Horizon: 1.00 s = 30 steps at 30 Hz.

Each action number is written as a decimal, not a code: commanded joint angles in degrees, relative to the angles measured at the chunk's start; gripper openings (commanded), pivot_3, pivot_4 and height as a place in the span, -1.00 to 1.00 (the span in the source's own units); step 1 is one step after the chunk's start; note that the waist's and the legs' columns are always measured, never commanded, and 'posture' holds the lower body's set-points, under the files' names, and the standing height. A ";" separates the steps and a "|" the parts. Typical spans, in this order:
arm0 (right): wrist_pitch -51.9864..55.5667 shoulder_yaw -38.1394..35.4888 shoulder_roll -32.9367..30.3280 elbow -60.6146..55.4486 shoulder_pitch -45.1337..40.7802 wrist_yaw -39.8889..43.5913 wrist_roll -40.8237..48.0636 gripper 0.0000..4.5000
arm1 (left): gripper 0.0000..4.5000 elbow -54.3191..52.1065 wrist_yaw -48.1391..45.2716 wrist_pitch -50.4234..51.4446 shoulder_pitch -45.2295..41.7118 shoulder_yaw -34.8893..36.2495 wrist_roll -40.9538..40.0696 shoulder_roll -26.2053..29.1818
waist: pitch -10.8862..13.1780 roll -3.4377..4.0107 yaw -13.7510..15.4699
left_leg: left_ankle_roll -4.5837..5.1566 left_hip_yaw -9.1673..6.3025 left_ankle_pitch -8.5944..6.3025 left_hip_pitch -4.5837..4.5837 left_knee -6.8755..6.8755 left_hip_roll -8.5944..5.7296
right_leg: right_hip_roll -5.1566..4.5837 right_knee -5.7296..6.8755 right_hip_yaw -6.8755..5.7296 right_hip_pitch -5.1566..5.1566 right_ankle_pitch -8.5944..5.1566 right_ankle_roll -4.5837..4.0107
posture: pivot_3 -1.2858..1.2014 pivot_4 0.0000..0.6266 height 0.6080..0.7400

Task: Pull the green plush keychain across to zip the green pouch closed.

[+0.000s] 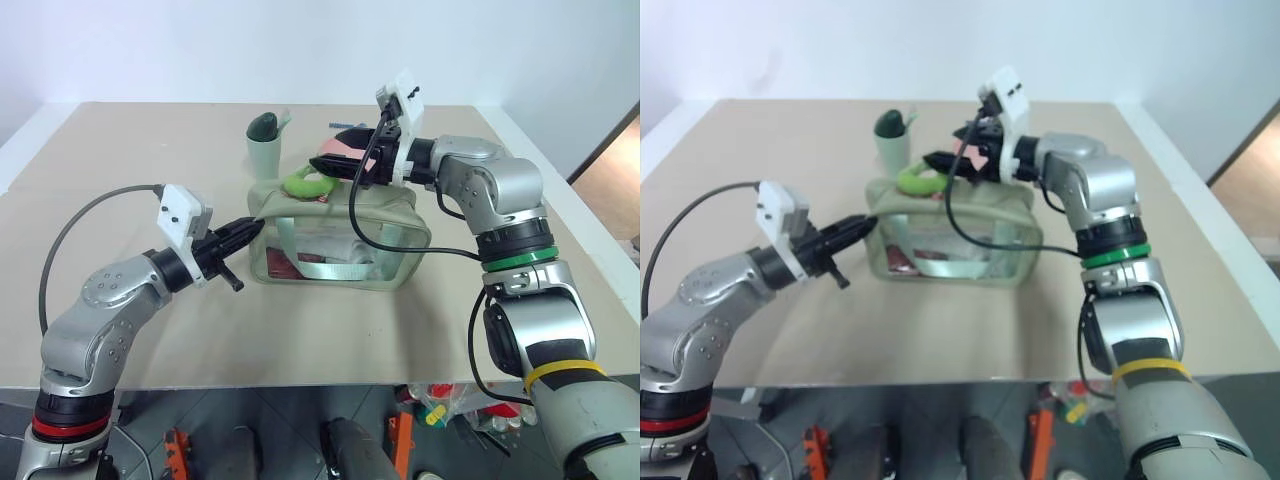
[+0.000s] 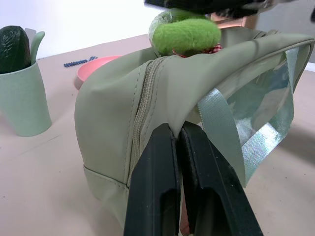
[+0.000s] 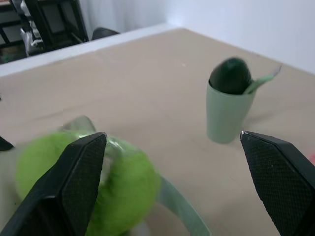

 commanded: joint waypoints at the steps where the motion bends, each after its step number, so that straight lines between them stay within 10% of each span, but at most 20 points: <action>1: -1.57 0.66 -0.12 -0.94 0.18 3.87 -1.59 0.89 | -1.00 -0.92 0.60 0.04 1.05 0.37 0.03 0.16 | 0.00 0.00 -0.04 | 0.00 -0.01 0.00 0.00 -0.01 0.01 | 0.01 0.00 -0.02 0.00 -0.01 -0.01 | 0.03 -0.52 1.00; 14: 0.29 0.00 -0.80 -7.72 3.50 12.22 -0.55 -0.98 | -1.00 -0.16 0.64 -0.89 1.22 -0.09 0.82 0.08 | 0.00 0.00 -0.13 | 0.01 -0.09 0.03 0.11 0.08 0.09 | 0.11 0.07 -0.16 0.06 -0.08 0.10 | 0.03 -0.52 1.00; 30: -12.34 -16.86 -9.31 -15.62 9.01 2.56 0.18 -0.98 | -1.00 3.23 8.18 0.54 -4.57 -1.18 2.89 -4.65 | 0.00 0.01 0.25 | 0.01 -0.14 0.02 0.03 0.09 -0.03 | 0.01 0.05 -0.15 0.08 -0.13 0.21 | 0.03 -0.52 1.00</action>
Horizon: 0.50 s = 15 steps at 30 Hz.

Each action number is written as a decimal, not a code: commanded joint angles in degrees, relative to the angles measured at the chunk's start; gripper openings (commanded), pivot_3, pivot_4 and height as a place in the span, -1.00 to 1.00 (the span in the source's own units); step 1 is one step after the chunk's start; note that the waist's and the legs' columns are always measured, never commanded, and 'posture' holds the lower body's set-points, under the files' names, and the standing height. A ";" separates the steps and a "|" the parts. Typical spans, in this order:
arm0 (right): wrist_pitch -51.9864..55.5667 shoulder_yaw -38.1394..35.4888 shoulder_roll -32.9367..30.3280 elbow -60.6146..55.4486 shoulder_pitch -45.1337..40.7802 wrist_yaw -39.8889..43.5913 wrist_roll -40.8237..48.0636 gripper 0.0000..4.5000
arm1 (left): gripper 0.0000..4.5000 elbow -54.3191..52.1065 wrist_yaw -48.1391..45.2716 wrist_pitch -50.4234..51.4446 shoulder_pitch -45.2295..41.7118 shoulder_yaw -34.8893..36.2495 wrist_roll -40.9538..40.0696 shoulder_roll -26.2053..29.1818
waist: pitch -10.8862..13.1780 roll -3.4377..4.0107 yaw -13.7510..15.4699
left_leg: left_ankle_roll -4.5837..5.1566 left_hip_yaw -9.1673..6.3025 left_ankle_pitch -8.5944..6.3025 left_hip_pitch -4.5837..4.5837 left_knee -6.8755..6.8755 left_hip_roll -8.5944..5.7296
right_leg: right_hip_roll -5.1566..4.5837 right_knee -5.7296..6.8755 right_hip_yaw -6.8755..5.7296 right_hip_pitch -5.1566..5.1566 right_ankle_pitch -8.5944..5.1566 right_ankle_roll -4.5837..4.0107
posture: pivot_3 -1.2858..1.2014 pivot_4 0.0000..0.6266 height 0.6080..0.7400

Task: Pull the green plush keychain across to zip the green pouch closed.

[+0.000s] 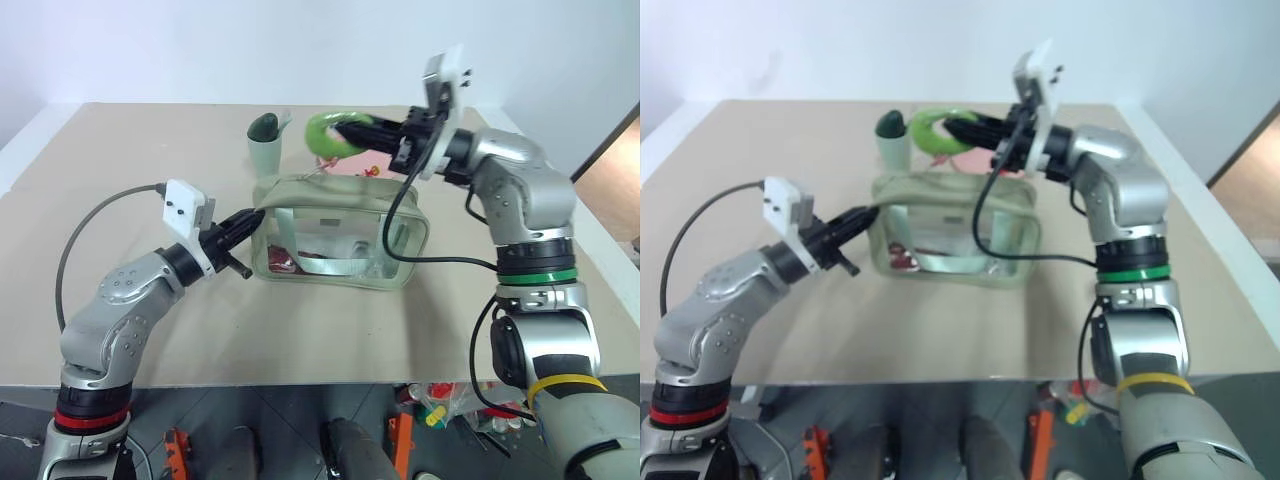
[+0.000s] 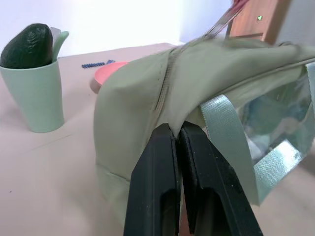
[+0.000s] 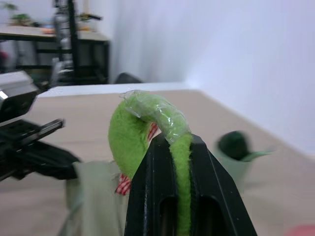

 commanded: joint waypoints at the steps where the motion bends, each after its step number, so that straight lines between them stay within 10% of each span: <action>1: -3.58 -5.88 -6.16 -2.08 2.36 -3.96 -2.23 -0.98 | -1.00 -0.33 1.63 -0.10 -1.11 -0.16 1.92 0.36 | 0.00 0.00 0.20 | 0.00 0.01 0.00 0.00 -0.01 0.00 | -0.01 0.00 0.00 0.00 -0.01 0.01 | 0.03 -0.52 1.00; 15: -5.93 -1.02 -15.97 -14.05 28.08 -21.97 -21.50 -0.98 | -1.00 -1.16 6.53 -2.00 -3.75 -3.81 8.51 -2.13 | -0.02 0.04 0.42 | 0.00 0.19 0.00 0.12 -0.03 -0.03 | 0.03 0.03 0.32 -0.04 0.01 0.08 | 0.03 -0.52 1.00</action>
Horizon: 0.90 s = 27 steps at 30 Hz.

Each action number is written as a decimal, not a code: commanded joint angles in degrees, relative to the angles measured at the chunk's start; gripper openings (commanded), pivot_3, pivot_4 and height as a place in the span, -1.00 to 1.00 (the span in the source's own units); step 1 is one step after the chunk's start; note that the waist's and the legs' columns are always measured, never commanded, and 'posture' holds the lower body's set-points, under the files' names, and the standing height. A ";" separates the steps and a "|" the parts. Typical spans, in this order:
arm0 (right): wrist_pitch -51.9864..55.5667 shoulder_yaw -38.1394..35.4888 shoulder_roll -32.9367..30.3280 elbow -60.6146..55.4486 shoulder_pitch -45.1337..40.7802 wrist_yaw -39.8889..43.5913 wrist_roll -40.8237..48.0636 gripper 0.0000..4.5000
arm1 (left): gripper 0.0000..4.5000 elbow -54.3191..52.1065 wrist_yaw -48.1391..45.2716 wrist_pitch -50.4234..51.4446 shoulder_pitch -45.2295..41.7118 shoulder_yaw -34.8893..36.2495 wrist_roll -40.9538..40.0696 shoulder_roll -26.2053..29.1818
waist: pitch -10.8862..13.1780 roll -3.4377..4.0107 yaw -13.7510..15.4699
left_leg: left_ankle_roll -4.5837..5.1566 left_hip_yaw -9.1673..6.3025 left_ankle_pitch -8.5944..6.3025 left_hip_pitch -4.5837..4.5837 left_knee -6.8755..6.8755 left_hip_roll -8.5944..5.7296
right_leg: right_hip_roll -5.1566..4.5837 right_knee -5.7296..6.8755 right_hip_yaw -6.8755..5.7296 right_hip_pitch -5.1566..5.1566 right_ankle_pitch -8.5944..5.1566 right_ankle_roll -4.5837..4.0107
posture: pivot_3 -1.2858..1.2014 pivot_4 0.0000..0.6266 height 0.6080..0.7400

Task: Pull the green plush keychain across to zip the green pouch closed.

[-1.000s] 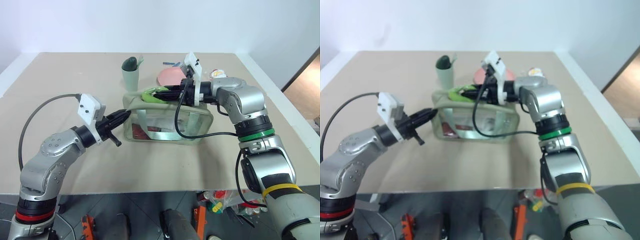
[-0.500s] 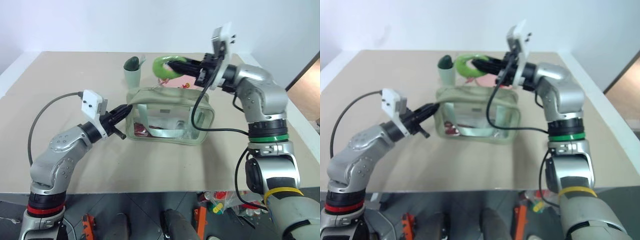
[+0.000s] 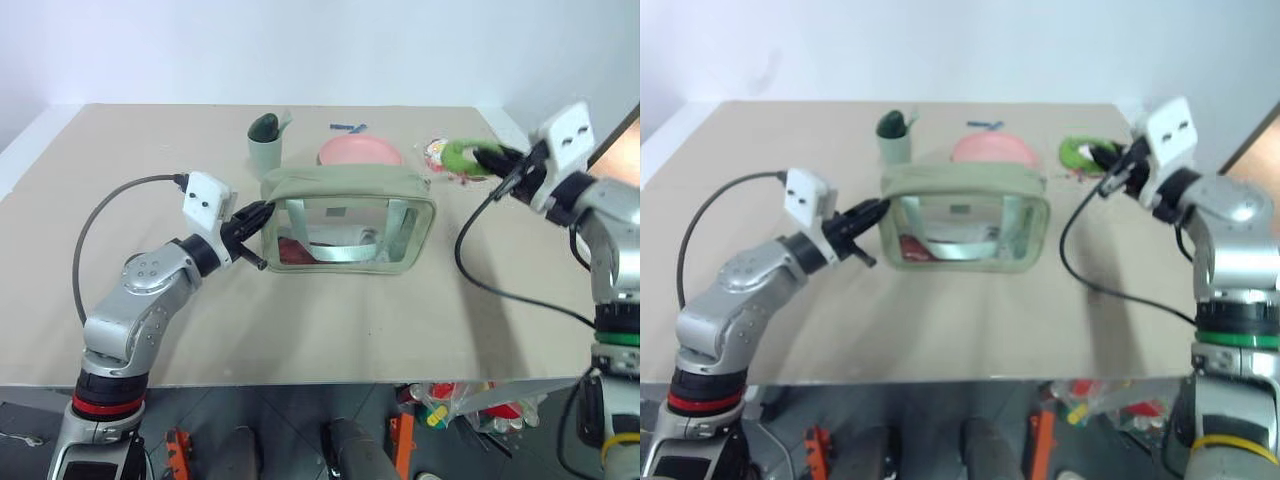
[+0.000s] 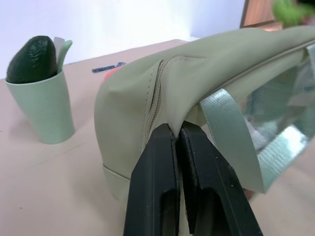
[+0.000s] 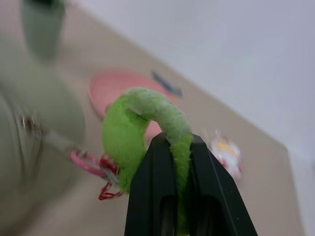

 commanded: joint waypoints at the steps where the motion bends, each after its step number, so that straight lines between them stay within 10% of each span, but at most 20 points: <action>1: 0.16 5.46 2.08 -5.38 4.60 -6.30 -7.72 -0.98 | -1.00 -1.18 1.97 -1.59 -0.92 0.24 2.43 -0.81 | -0.02 0.00 -0.07 | 0.00 0.01 0.00 0.03 -0.01 0.00 | 0.00 0.01 0.02 0.01 0.01 0.01 | 0.03 -0.52 1.00; 16: -7.80 8.09 14.06 4.57 6.06 -13.36 -9.86 -0.98 | -1.00 -0.68 1.06 -1.57 0.42 0.94 4.70 -1.48 | -0.03 -0.02 -0.71 | 0.02 0.06 0.29 0.13 0.15 -0.09 | -0.01 -0.04 0.15 0.14 0.32 -0.02 | 0.03 -0.52 1.00; 27: 12.30 -11.26 6.80 -13.97 6.16 1.15 20.24 0.67 | 0.64 -2.45 -9.98 5.12 -0.61 11.49 -10.79 6.44 | 0.00 0.00 -0.83 | 0.07 -0.04 0.33 0.00 0.05 -0.09 | -0.01 -0.06 0.03 0.07 0.38 0.13 | 0.03 -0.52 1.00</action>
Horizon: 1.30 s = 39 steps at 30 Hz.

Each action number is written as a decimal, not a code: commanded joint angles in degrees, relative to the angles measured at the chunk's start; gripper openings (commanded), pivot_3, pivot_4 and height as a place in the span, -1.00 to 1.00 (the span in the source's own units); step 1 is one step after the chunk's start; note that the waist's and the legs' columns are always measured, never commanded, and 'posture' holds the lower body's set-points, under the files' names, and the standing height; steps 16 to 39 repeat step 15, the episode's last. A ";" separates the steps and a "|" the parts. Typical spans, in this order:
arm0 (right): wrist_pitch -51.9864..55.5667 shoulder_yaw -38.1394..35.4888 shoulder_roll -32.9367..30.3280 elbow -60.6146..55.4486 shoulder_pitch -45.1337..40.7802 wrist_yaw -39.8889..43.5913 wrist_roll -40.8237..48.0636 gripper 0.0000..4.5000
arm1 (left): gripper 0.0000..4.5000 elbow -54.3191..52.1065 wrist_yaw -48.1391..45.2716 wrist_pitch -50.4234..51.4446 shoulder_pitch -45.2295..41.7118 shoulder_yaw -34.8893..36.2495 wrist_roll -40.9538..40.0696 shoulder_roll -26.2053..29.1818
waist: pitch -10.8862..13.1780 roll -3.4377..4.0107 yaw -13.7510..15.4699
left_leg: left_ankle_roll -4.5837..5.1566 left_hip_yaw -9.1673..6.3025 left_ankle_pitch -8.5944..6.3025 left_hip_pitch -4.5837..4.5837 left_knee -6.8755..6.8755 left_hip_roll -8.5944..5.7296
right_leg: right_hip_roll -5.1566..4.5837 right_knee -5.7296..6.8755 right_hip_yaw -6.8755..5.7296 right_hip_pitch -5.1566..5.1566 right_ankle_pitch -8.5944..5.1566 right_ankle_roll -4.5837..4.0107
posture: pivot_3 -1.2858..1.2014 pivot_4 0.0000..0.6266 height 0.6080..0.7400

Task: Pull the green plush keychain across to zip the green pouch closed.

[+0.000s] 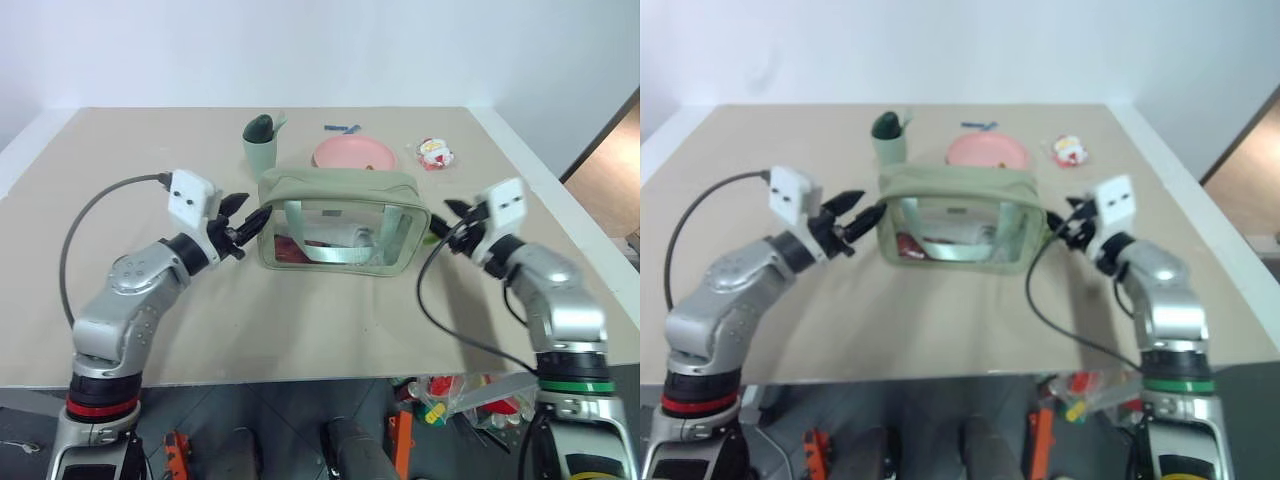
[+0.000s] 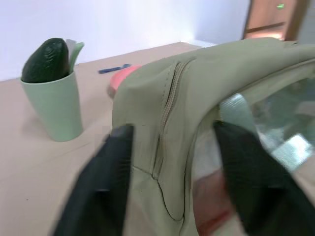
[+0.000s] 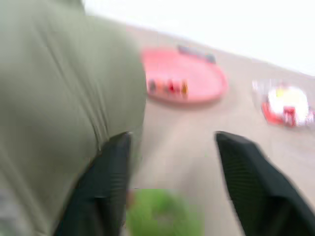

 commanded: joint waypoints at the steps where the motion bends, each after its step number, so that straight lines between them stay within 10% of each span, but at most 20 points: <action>1: 6.67 -6.42 -4.49 -8.44 0.55 3.92 8.90 0.81 | 0.77 -2.98 -4.51 3.30 -1.24 6.24 -7.51 4.47 | 0.00 0.00 0.00 | 0.00 -0.01 0.00 0.00 -0.02 0.01 | 0.00 0.00 -0.02 0.00 -0.03 -0.03 | 0.03 -0.52 1.00; 8: 18.89 -11.60 -6.26 -22.39 10.80 3.58 21.83 0.99 | 0.98 -6.65 -5.94 1.62 8.51 9.02 -7.46 8.94 | -0.01 0.00 -0.05 | 0.00 -0.08 -0.03 0.04 -0.13 0.07 | 0.00 0.00 -0.14 0.00 -0.17 -0.16 | 0.03 -0.52 1.00; 15: 9.23 -7.20 0.81 -31.05 26.53 -1.37 14.51 0.99 | 0.98 -9.76 1.34 -6.28 19.09 3.62 3.31 4.04 | -0.02 -0.03 0.04 | -0.01 -0.08 -0.03 0.03 -0.04 0.05 | -0.07 0.00 -0.16 0.03 -0.34 -0.45 | 0.03 -0.52 1.00; 39: 9.23 -7.20 0.81 -31.05 26.53 -1.37 14.51 0.99 | 0.98 -9.76 1.34 -6.28 19.09 3.62 3.31 4.04 | -0.02 -0.03 0.04 | -0.01 -0.08 -0.03 0.03 -0.04 0.05 | -0.07 0.00 -0.16 0.03 -0.34 -0.45 | 0.03 -0.52 1.00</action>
